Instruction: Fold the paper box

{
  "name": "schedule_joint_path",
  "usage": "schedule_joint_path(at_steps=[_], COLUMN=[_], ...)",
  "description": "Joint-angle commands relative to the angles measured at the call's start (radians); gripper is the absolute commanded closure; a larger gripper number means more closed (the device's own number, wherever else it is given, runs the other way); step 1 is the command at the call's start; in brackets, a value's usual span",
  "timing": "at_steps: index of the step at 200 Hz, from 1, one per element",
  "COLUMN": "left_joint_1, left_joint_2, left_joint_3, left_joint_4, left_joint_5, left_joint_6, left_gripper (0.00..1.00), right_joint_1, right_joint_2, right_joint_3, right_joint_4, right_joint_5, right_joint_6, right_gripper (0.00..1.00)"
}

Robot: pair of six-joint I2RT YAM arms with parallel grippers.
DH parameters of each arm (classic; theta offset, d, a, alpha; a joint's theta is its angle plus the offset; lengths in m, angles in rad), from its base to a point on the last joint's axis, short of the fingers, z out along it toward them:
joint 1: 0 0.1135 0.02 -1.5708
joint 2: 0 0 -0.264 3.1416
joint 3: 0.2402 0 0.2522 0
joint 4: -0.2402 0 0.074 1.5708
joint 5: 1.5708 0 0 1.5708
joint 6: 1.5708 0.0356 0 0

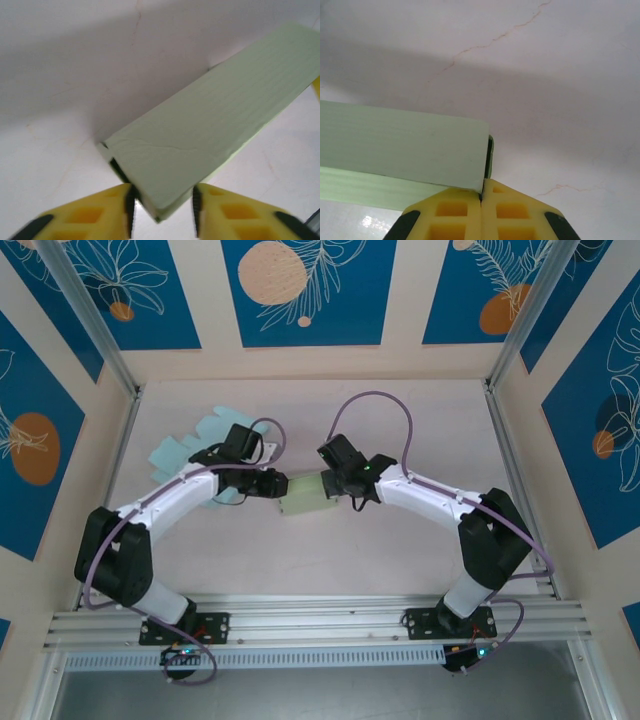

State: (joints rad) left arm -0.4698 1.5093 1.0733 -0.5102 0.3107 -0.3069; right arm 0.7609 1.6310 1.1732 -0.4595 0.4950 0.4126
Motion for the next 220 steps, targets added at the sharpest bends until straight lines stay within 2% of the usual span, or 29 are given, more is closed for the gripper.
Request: schedule_joint_path(at_steps=[1,51,90,116,156,220], left_joint_1=[-0.013,-0.013,-0.013,-0.013,-0.013,-0.019], left_joint_2=[-0.041,-0.085,-0.115,-0.17,-0.21,-0.132], left_joint_3=[-0.017,-0.01,0.004,-0.017,-0.093,-0.144], left_joint_4=[0.045,0.028,-0.016,0.06,0.235,0.28], left_joint_5=[0.004,-0.029,-0.137,-0.196,-0.257,-0.206], left_joint_6=[-0.008,-0.005,-0.011,-0.05,-0.17,-0.249], left_gripper=[0.56,0.36,0.31,0.25,0.24,0.24], right_joint_1=[0.018,0.017,0.017,0.017,0.017,0.018], right_joint_2=[0.015,0.033,0.053,0.056,0.059,0.059], right_joint_3=[-0.04,-0.026,-0.014,-0.012,-0.007,-0.008], right_joint_4=[-0.034,-0.038,-0.047,-0.046,-0.047,-0.04], right_joint_5=[-0.033,-0.031,-0.03,-0.03,-0.026,-0.029], right_joint_6=[0.016,0.017,0.018,0.018,0.02,0.021], right_gripper=[0.95,0.95,0.96,0.96,0.96,0.96])
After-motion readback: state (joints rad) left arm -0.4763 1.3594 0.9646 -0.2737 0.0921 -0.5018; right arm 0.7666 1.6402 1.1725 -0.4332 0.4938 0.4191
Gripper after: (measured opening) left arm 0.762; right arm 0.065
